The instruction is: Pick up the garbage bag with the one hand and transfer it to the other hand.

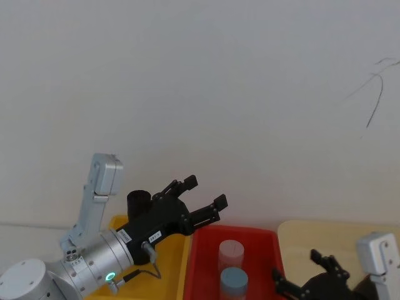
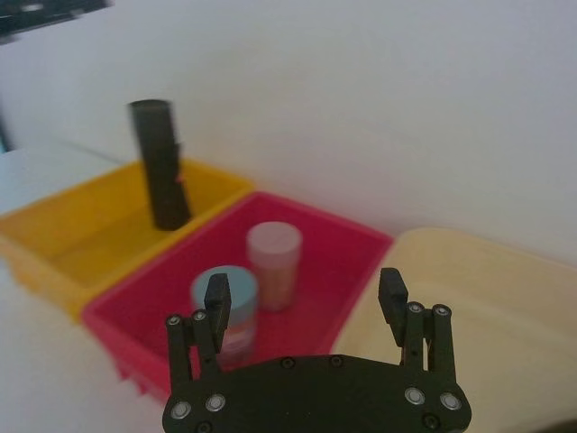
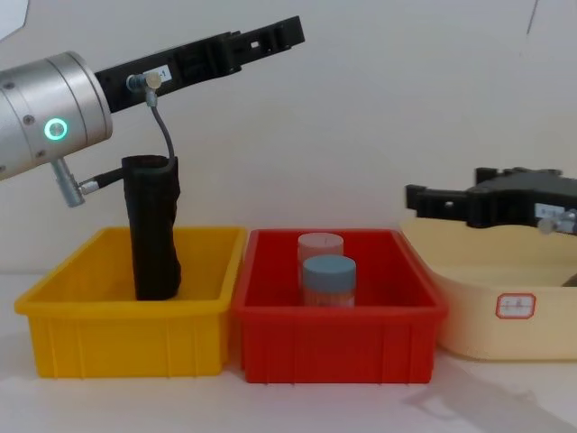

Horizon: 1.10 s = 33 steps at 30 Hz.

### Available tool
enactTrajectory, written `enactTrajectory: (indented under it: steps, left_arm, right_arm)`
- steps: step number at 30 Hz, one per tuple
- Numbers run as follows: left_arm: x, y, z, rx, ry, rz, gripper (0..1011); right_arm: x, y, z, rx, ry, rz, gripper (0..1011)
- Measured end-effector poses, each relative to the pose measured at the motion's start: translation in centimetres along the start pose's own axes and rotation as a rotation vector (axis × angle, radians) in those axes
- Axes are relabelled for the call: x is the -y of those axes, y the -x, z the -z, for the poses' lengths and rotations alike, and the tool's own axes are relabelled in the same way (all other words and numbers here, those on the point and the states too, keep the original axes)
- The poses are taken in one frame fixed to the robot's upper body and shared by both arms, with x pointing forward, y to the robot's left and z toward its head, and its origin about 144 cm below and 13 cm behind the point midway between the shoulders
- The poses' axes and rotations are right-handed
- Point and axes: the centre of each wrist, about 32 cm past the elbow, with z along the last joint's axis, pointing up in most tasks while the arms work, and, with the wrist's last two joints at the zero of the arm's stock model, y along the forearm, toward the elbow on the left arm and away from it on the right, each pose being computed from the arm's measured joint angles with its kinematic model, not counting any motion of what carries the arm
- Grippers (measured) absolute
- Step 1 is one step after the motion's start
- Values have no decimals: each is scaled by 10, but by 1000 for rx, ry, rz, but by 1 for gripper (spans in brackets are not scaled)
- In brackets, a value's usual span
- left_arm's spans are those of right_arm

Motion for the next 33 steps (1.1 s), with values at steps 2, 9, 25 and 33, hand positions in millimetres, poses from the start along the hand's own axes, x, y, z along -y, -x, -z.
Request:
enactTrajectory:
  steps: [2, 9, 25, 33]
  left_arm:
    - [0, 0, 0, 0, 0, 0, 1002]
    - [0, 0, 0, 1, 1, -1, 1002]
    - [-1, 0, 0, 1, 0, -2, 1002]
    - [-1, 0, 0, 1, 0, -2, 1002]
  right_arm:
    - [0, 3, -2, 8, 7, -37, 1001]
    - [-5, 12, -9, 26, 41, -153, 1001]
    - [-35, 28, -15, 39, 137, -300, 1001]
    - [-50, 27, -17, 30, 156, -290, 1002]
